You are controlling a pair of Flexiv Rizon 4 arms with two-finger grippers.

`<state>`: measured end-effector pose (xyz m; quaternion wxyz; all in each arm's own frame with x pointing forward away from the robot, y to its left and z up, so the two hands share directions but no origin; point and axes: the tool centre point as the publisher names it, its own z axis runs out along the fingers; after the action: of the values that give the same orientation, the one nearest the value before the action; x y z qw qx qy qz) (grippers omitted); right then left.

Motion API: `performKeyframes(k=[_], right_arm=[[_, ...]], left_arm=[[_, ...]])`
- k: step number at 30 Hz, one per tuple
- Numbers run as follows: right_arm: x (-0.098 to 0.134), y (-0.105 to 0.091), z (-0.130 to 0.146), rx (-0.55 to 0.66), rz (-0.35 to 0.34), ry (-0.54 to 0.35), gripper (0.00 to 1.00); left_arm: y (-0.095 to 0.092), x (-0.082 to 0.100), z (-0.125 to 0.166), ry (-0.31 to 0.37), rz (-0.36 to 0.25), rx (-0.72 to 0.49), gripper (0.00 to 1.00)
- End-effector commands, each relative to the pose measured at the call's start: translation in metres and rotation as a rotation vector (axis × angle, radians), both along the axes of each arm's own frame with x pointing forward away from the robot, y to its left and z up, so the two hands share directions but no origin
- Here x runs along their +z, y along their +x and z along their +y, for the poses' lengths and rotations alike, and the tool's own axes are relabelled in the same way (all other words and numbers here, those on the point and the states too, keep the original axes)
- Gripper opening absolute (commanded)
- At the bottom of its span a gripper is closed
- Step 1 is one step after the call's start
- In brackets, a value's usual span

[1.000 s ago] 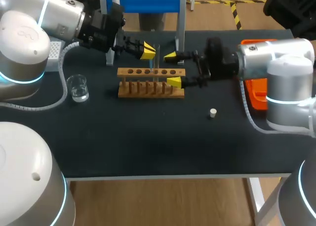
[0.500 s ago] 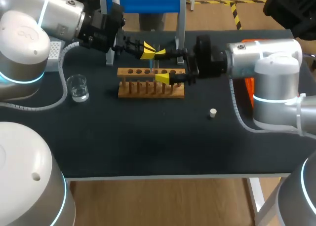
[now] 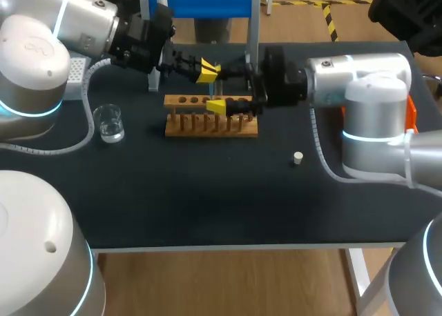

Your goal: Invert the test tube, pick up the pipette, mount the tip to pipette, aspirate from beaker and dispense into the tube, eject the tip, return the pipette, and cap with the stopper.

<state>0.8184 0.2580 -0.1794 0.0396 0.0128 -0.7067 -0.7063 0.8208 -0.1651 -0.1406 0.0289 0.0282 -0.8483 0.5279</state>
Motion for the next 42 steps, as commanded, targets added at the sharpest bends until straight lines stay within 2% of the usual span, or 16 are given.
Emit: performKeyframes(k=[1, 8, 10, 12, 14, 15, 17, 29, 32, 34, 35, 42], right_arm=[[0.001, 0.0017, 0.0029, 0.003, -0.003, 0.002, 1.0], [0.0018, 0.0021, 0.0064, 0.011, -0.005, 0.002, 1.0], [0.0013, 0.002, 0.007, 0.015, -0.005, 0.003, 0.88], [0.001, 0.002, 0.0076, 0.019, -0.007, 0.002, 0.84], [0.0009, 0.002, 0.0078, 0.024, -0.009, 0.004, 0.72], [0.0009, 0.0021, 0.008, 0.027, -0.01, 0.006, 0.71], [0.0012, 0.002, 0.008, 0.032, -0.013, 0.008, 0.51], [0.0027, 0.0004, 0.0059, 0.041, -0.017, 0.014, 0.44], [0.0031, -0.0002, 0.0054, 0.043, -0.018, 0.014, 0.31], [0.0034, -0.0007, 0.005, 0.046, -0.019, 0.014, 0.07], [0.0036, -0.0008, 0.0048, 0.047, -0.019, 0.014, 0.0], [0.0046, -0.0009, 0.0032, 0.052, -0.018, 0.015, 0.0]], left_arm=[[-0.0005, -0.0004, -0.0005, -0.001, -0.001, 0.002, 0.0], [-0.0005, -0.0004, -0.0005, -0.001, -0.001, 0.002, 0.0], [-0.0005, -0.0004, -0.0005, -0.001, -0.001, 0.002, 0.0], [-0.0005, -0.0004, -0.0005, -0.001, -0.001, 0.002, 0.0], [-0.0005, -0.0004, -0.0005, -0.001, -0.001, 0.002, 0.0], [-0.0005, -0.0004, -0.0005, -0.001, -0.001, 0.002, 0.0], [-0.0005, -0.0004, -0.0005, -0.001, -0.001, 0.002, 0.0], [-0.0005, -0.0004, -0.0005, -0.001, -0.001, 0.002, 0.0], [-0.0005, -0.0004, -0.0005, -0.001, -0.001, 0.002, 0.0], [-0.0005, -0.0004, -0.0005, -0.001, -0.001, 0.002, 0.0], [-0.0005, -0.0004, -0.0005, -0.001, -0.001, 0.002, 0.0], [-0.0005, -0.0004, -0.0005, -0.001, -0.001, 0.002, 0.0]])
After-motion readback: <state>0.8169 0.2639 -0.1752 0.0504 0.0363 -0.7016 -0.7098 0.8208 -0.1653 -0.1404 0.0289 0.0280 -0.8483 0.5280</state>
